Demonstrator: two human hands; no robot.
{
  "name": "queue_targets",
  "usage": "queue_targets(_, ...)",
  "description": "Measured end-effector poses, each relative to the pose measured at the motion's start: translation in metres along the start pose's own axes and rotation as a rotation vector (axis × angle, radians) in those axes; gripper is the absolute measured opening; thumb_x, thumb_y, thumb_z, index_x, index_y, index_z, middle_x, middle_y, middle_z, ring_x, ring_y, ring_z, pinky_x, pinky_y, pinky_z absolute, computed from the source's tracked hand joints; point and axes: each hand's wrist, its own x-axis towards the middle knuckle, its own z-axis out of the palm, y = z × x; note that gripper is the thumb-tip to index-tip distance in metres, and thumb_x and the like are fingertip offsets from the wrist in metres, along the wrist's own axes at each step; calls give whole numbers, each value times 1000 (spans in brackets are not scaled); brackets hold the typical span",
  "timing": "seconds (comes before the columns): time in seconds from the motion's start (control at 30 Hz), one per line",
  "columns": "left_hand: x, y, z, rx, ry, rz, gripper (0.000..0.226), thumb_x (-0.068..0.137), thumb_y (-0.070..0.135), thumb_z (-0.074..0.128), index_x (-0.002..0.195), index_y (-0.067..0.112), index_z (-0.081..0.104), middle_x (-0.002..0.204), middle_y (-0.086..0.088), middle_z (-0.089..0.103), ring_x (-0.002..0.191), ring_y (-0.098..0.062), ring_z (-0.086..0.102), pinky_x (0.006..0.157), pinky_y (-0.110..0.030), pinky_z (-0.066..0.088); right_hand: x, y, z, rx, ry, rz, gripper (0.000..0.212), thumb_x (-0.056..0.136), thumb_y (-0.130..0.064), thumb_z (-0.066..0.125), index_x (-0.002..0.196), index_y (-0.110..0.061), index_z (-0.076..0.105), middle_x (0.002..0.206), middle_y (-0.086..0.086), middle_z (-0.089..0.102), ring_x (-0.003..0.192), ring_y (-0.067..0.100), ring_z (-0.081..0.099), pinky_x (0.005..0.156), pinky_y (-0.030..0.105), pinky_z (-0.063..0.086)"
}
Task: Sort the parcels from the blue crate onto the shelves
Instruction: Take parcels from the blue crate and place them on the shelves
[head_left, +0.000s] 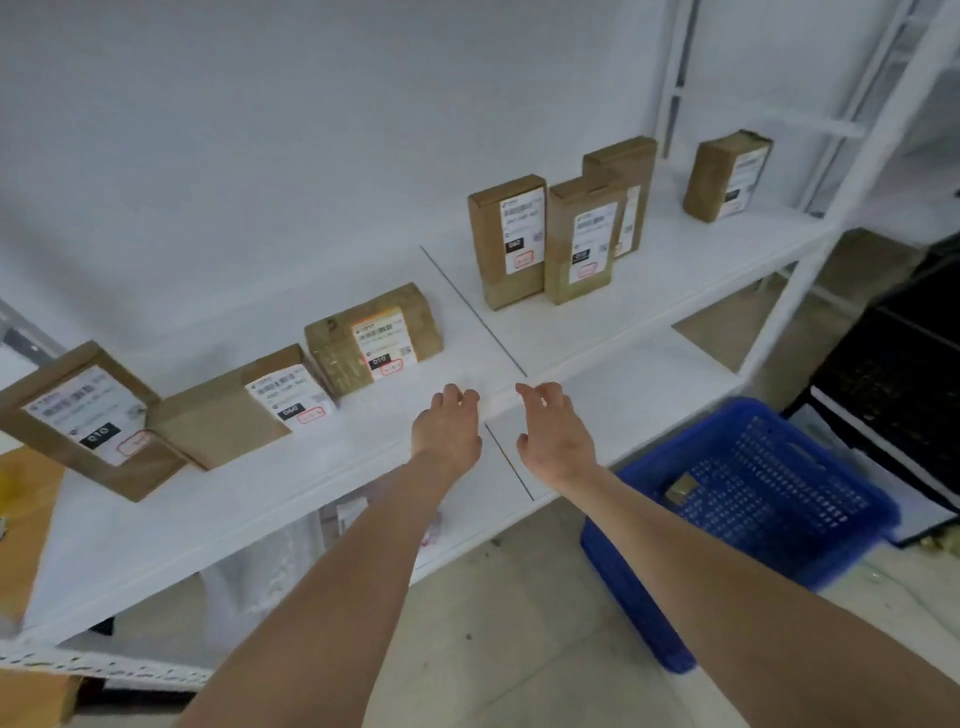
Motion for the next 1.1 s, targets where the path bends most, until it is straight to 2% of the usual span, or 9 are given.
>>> queue_targets(0.27,2,235,31,3,-66,152,53,90,13,48,140,14,32,136,-10,35,122,-24,40,85,-33,42,-80,225,-71,-72,-23,152,65,95,-18,52,150,-23,18,147,8,24,130,25,33,96,34,46)
queue_targets(0.4,7,318,47,-18,-85,204,50,91,15,49,138,13,35,134,-9,37,120,-24,42,85,-35,45,-100,307,-97,-69,-38,234,64,95,-18,51,150,-23,18,146,9,24,130,26,33,96,35,46)
queue_targets(0.57,29,379,74,-53,-141,185,45,91,14,48,135,13,38,131,-10,40,117,-25,44,80,-36,45,-92,378,-100,-42,-103,297,73,95,-15,50,152,-29,7,142,8,24,124,26,36,87,35,49)
queue_targets(0.77,72,420,122,-62,-205,115,46,90,14,50,134,13,37,128,-10,41,112,-25,46,70,-33,43,-52,441,-87,-45,-208,261,78,96,-15,49,152,-35,-1,141,7,25,119,25,38,76,33,47)
queue_targets(0.93,134,456,171,-164,-288,-5,47,92,17,51,136,13,36,132,-10,39,115,-26,47,75,-37,50,2,504,-71,-50,-325,258,79,96,-17,52,153,-26,-2,146,7,22,125,25,39,85,35,49)
queue_targets(1.1,171,482,220,-236,-449,-124,51,93,18,53,139,13,33,140,-11,32,118,-29,48,77,-40,51,44,563,-42,-63,-460,266,79,96,-19,52,153,-24,-2,146,7,22,118,26,45,77,33,51)
